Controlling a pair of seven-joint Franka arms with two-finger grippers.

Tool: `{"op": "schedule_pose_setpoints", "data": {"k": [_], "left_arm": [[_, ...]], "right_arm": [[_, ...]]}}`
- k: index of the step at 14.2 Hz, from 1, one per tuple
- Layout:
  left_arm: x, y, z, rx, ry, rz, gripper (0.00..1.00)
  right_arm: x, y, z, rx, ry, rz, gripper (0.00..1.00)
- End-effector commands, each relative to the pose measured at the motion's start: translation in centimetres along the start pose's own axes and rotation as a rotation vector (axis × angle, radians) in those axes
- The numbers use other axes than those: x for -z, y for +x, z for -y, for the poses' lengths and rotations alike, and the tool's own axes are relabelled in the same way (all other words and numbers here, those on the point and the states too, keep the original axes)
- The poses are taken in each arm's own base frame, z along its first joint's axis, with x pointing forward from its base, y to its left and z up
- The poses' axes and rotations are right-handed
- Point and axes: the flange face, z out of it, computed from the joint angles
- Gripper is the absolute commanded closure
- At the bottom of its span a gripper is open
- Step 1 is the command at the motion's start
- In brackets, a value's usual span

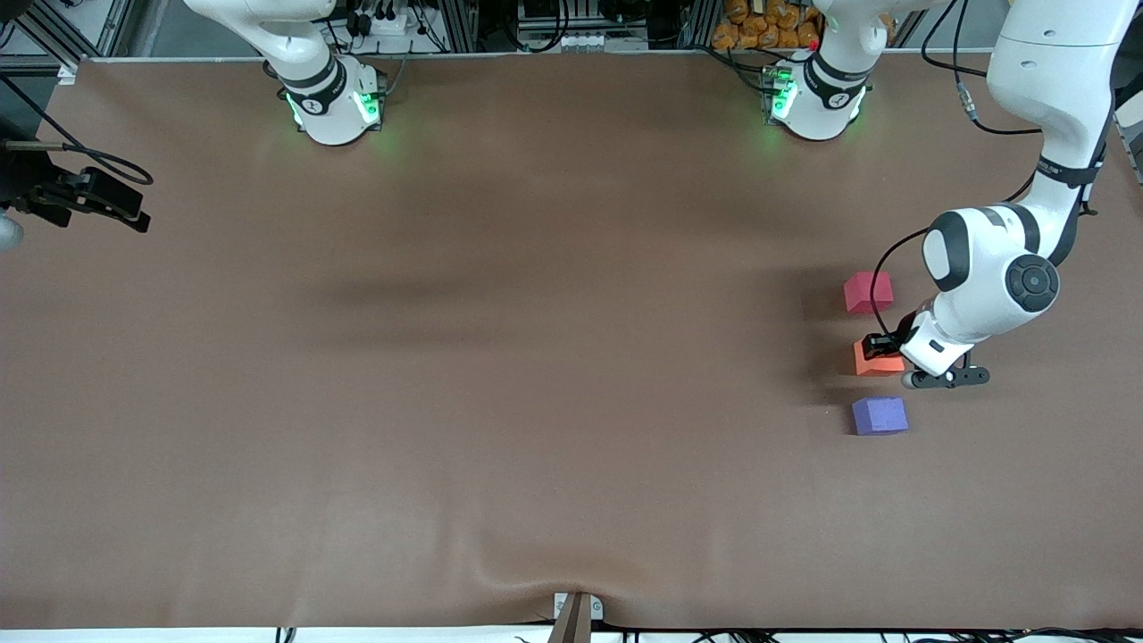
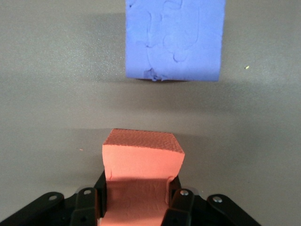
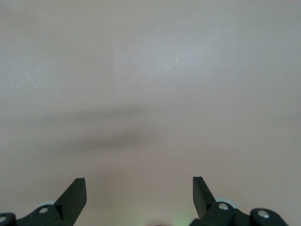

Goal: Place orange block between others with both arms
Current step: 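Lower the orange cube between the pink and purple cubes, open left gripper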

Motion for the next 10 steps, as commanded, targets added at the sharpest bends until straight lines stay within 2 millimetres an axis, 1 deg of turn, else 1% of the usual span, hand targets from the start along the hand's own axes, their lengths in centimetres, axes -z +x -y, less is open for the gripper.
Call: {"op": "schedule_pose_setpoints", "data": {"k": [1, 4, 6, 9, 10], "left_arm": [[0.1, -0.4, 0.0, -0.010, -0.014, -0.013, 1.00], [-0.1, -0.2, -0.6, -0.019, -0.014, -0.022, 1.00], [-0.6, -0.1, -1.4, -0.020, -0.021, -0.028, 1.00], [-1.3, 0.0, -1.4, -0.013, -0.023, -0.032, 1.00], [-1.5, 0.0, -1.4, -0.013, -0.023, -0.029, 0.98]], "right_arm": [[0.3, 0.0, 0.3, -0.012, 0.014, -0.007, 0.00], [0.3, 0.0, 0.3, -0.012, 0.014, -0.007, 0.00], [0.3, 0.0, 0.3, -0.012, 0.014, -0.005, 0.00], [0.3, 0.0, 0.3, -0.011, 0.014, -0.005, 0.00], [0.3, 0.0, 0.3, -0.012, 0.014, -0.005, 0.00]]}}
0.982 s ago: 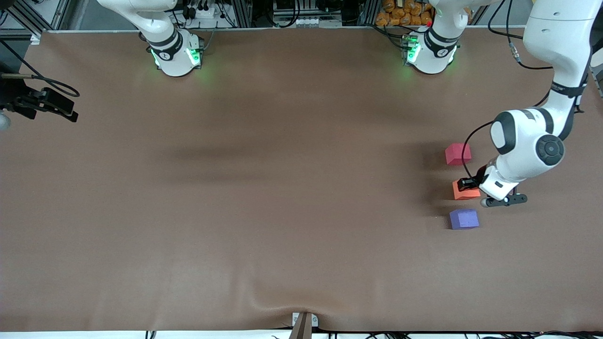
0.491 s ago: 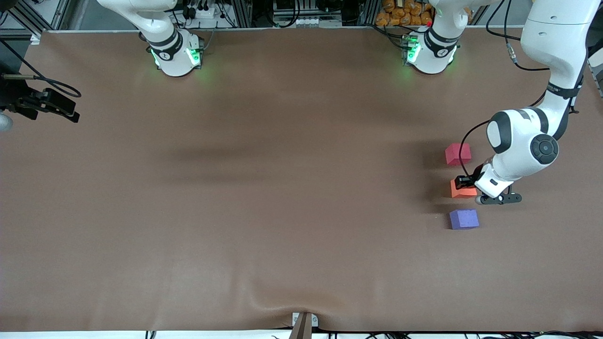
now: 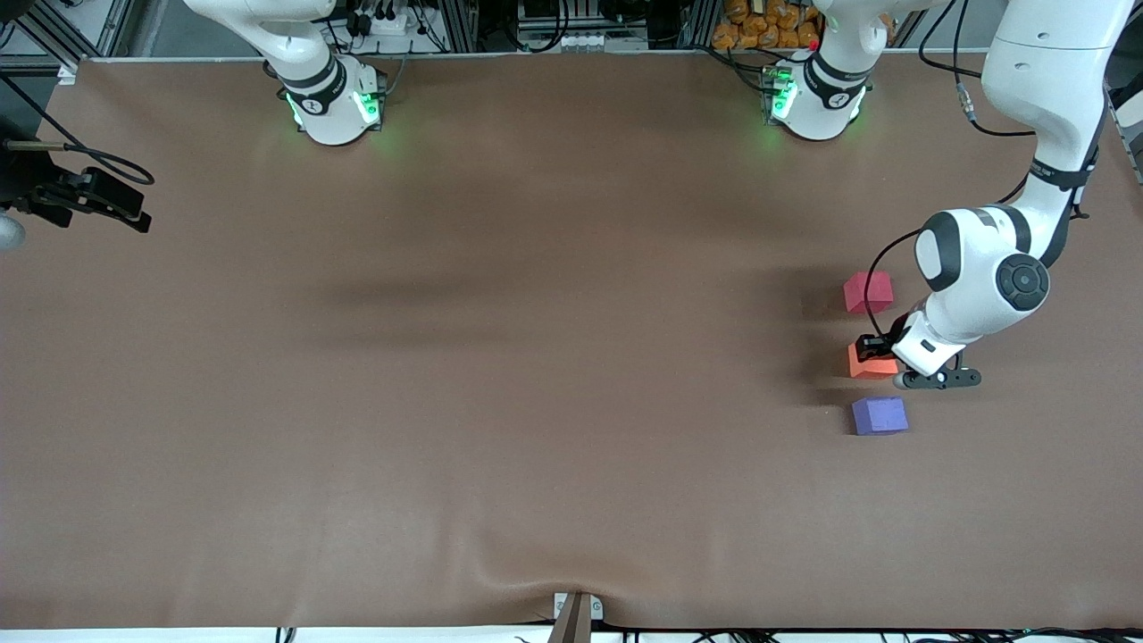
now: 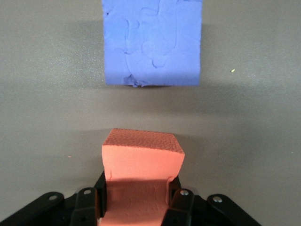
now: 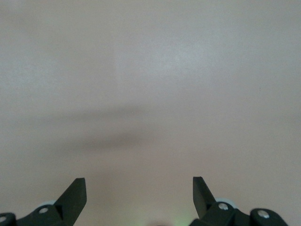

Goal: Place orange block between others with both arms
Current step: 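Lower the orange cube between the pink and purple cubes, open left gripper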

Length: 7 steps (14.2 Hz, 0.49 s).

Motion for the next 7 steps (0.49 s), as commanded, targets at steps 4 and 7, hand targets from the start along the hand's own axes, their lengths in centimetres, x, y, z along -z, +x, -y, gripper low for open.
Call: {"op": "schedule_pose_setpoints", "data": {"k": [4, 7], "left_arm": [[-0.7, 0.2, -0.1, 0.016, -0.017, -0.017, 0.00], [4.5, 1.4, -0.6, 0.122, -0.022, -0.054, 0.00]], "right_arm": [[0.2, 0.1, 0.3, -0.011, 0.014, -0.003, 0.00], [0.3, 0.0, 0.3, -0.011, 0.014, -0.005, 0.00]]}}
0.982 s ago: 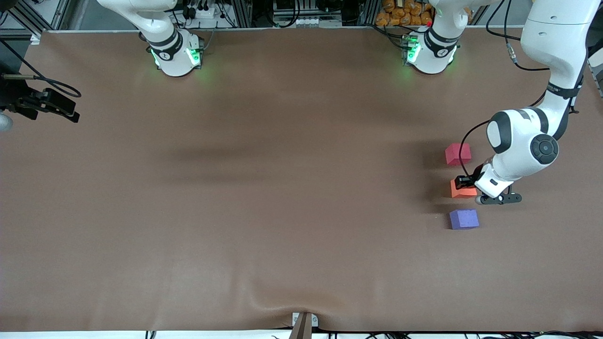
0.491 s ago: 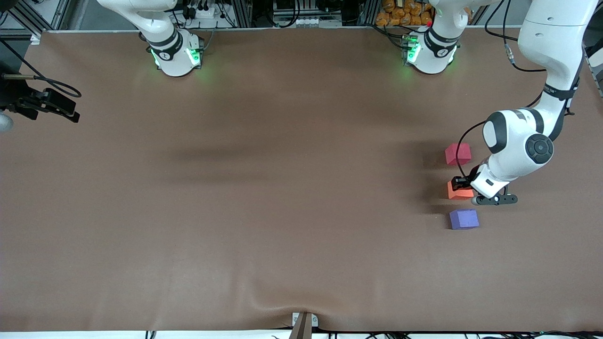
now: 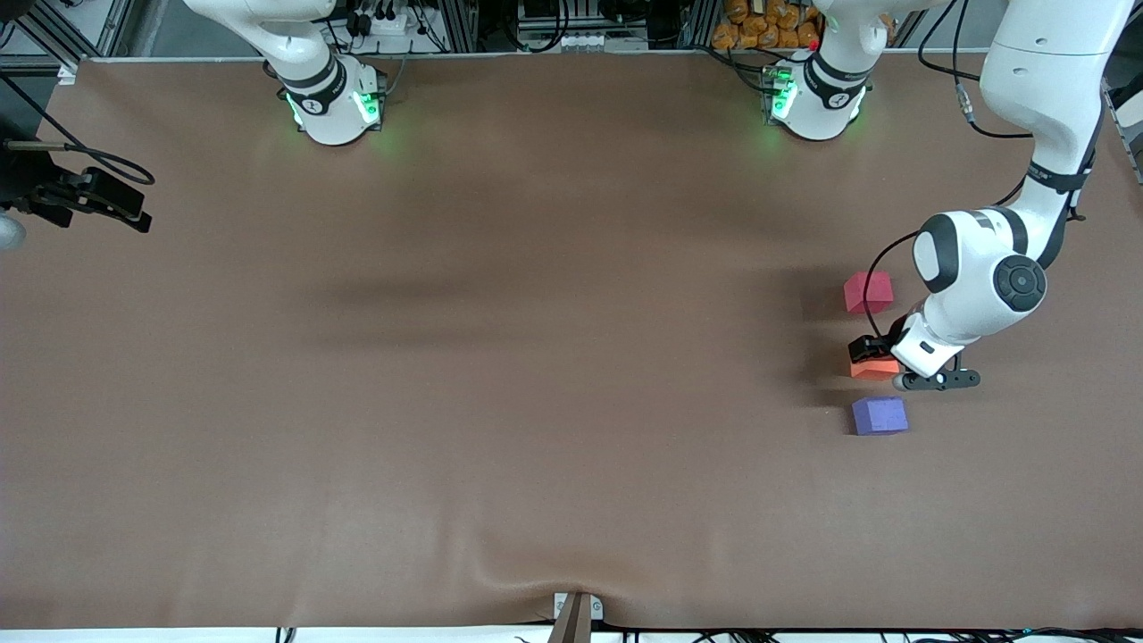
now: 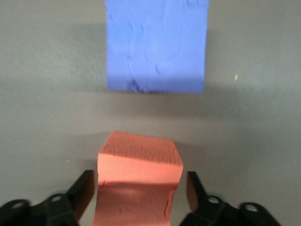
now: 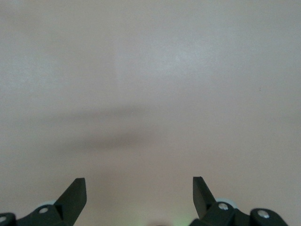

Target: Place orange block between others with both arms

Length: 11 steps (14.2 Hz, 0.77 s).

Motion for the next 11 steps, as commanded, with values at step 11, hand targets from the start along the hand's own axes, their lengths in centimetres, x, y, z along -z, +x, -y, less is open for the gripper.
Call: {"op": "schedule_pose_setpoints", "data": {"k": [11], "left_arm": [[37.8, -0.5, -3.3, 0.030, -0.011, 0.018, 0.00]], "right_arm": [[0.2, 0.0, 0.4, -0.009, 0.014, -0.002, 0.00]]}}
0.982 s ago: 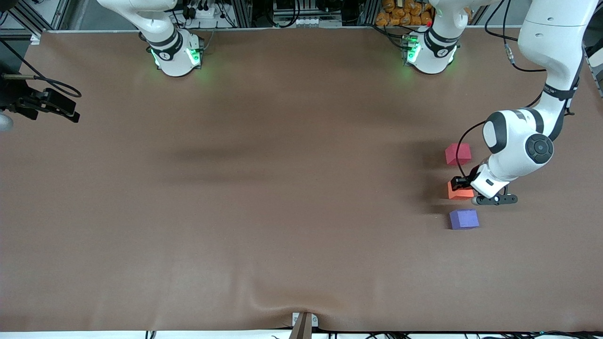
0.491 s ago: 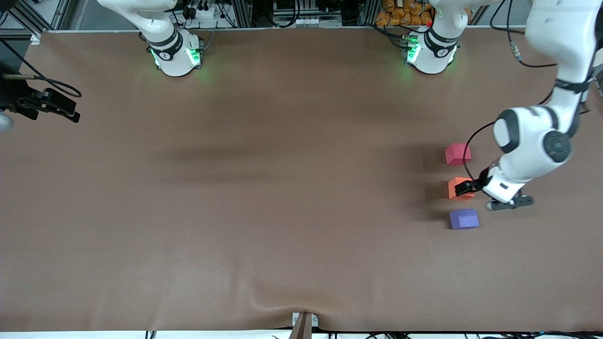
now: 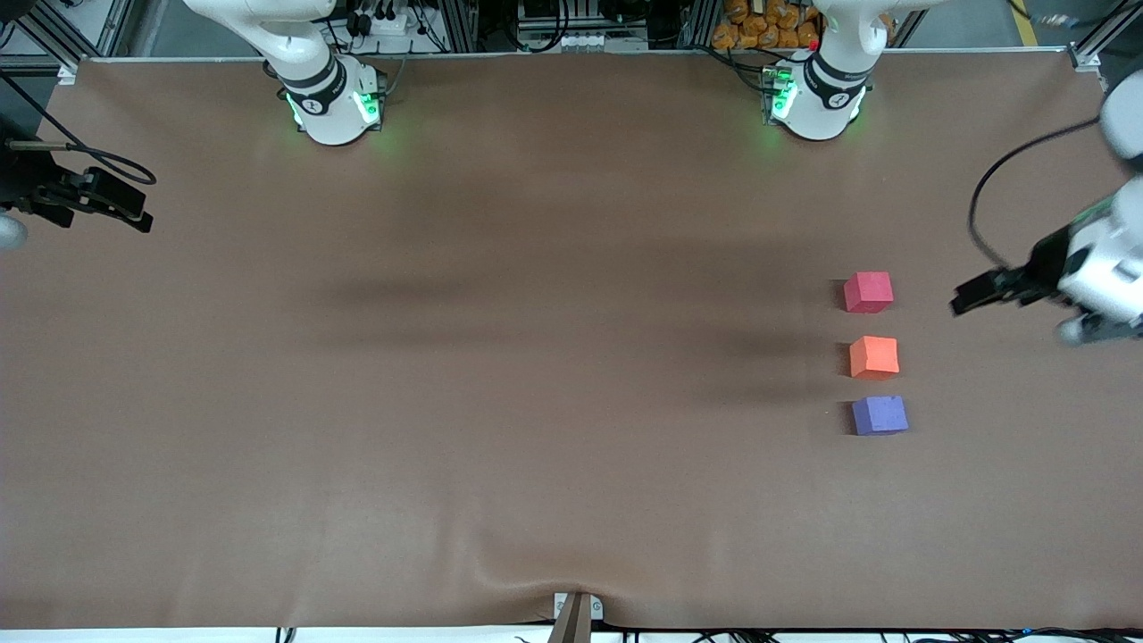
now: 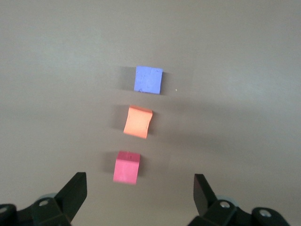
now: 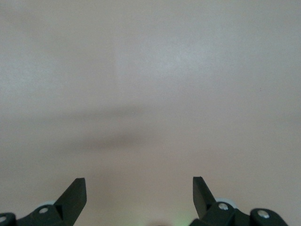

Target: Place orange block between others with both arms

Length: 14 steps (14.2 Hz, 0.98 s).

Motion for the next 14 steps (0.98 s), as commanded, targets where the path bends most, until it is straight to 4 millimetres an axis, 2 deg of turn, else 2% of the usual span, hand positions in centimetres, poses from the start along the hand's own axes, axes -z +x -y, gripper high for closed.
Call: {"op": "schedule_pose_setpoints", "data": {"k": [1, 3, 5, 6, 9, 10, 11, 14], "left_arm": [[5.7, -3.1, -1.7, -0.047, -0.002, -0.016, 0.00], [8.3, -5.1, -3.0, -0.082, -0.001, -0.054, 0.00], [9.7, -6.7, -5.3, -0.125, 0.004, -0.066, 0.00], [10.3, -7.2, -5.9, -0.138, 0.003, -0.077, 0.00], [10.4, -7.0, -7.2, -0.162, 0.002, -0.080, 0.00], [10.7, -6.4, -6.0, -0.147, 0.026, -0.064, 0.00], [11.1, -6.2, -5.9, -0.146, 0.040, -0.029, 0.00], [11.3, -6.4, -7.0, -0.169, 0.069, -0.005, 0.00]], "right_arm": [[0.2, 0.0, 0.2, -0.013, 0.014, -0.002, 0.00], [0.2, 0.0, 0.3, -0.013, 0.014, -0.002, 0.00], [0.3, 0.0, 0.2, -0.013, 0.014, -0.003, 0.00], [0.2, 0.0, 0.2, -0.013, 0.014, -0.002, 0.00], [0.3, 0.0, 0.3, -0.012, 0.014, -0.002, 0.00], [0.3, 0.0, 0.3, -0.012, 0.013, 0.000, 0.00], [0.3, 0.0, 0.3, -0.012, 0.014, -0.002, 0.00], [0.2, 0.0, 0.3, -0.013, 0.013, 0.001, 0.00]]}}
